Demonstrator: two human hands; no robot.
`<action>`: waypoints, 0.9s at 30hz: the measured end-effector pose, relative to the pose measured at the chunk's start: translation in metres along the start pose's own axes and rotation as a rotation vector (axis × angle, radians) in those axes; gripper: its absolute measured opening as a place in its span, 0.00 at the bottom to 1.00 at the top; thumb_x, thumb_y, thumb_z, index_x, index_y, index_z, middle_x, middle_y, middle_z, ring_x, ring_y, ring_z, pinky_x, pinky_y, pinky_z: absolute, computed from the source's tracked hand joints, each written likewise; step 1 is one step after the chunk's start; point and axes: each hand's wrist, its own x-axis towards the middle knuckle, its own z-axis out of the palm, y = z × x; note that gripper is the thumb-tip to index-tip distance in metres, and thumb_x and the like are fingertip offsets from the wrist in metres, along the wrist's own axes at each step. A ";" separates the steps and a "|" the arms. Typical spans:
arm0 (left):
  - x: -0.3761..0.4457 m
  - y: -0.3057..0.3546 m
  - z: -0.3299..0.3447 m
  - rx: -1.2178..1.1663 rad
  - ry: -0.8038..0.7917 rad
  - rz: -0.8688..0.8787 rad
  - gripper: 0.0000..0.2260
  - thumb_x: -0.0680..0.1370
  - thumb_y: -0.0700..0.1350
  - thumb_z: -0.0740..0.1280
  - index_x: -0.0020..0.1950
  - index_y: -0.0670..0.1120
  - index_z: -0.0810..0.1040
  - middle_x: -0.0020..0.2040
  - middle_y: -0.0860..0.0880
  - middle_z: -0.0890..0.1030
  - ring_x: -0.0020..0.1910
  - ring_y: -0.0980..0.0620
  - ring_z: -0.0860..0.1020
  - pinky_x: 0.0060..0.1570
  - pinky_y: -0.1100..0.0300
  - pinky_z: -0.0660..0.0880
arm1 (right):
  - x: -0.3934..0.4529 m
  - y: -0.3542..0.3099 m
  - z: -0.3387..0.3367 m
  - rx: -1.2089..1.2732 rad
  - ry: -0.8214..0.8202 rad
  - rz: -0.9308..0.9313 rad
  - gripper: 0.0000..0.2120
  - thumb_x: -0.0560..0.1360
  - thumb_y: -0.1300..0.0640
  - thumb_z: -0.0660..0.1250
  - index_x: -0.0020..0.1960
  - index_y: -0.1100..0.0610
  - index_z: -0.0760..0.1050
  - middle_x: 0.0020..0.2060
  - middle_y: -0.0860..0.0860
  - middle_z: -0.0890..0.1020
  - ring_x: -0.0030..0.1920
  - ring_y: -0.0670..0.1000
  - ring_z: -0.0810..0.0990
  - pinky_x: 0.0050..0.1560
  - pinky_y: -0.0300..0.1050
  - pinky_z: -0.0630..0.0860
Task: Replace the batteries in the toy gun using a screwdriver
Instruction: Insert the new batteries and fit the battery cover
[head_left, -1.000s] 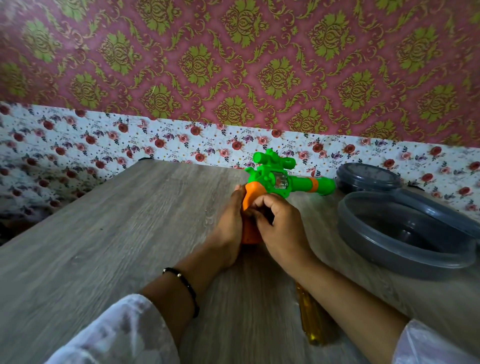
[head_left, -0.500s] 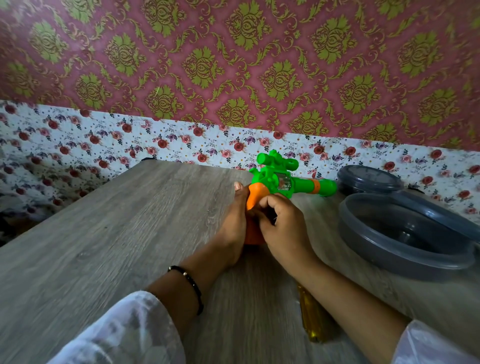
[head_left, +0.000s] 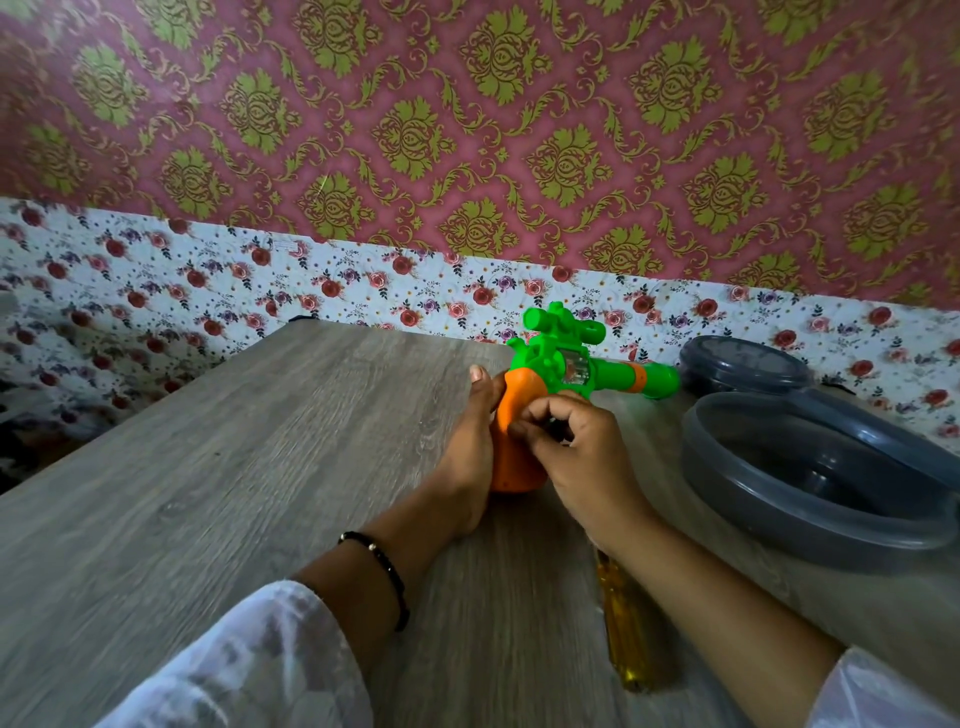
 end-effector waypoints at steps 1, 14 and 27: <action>-0.001 0.001 0.000 -0.003 0.000 0.000 0.23 0.81 0.60 0.44 0.51 0.53 0.77 0.51 0.50 0.83 0.50 0.55 0.81 0.59 0.56 0.74 | 0.001 0.000 0.000 -0.079 0.005 -0.061 0.10 0.71 0.64 0.70 0.37 0.50 0.76 0.36 0.43 0.75 0.38 0.40 0.73 0.41 0.31 0.68; -0.002 -0.002 0.002 -0.025 -0.008 -0.001 0.24 0.81 0.60 0.46 0.54 0.52 0.78 0.55 0.45 0.82 0.57 0.48 0.80 0.61 0.50 0.74 | 0.005 0.001 -0.003 -0.179 -0.011 -0.073 0.12 0.68 0.63 0.72 0.45 0.49 0.75 0.45 0.51 0.76 0.44 0.45 0.73 0.44 0.33 0.69; -0.005 -0.002 0.006 0.068 0.051 0.046 0.31 0.72 0.67 0.52 0.61 0.47 0.77 0.58 0.38 0.80 0.59 0.40 0.79 0.61 0.42 0.74 | 0.004 0.005 -0.002 0.060 0.013 0.154 0.17 0.67 0.60 0.74 0.50 0.45 0.75 0.45 0.51 0.72 0.42 0.49 0.70 0.38 0.40 0.65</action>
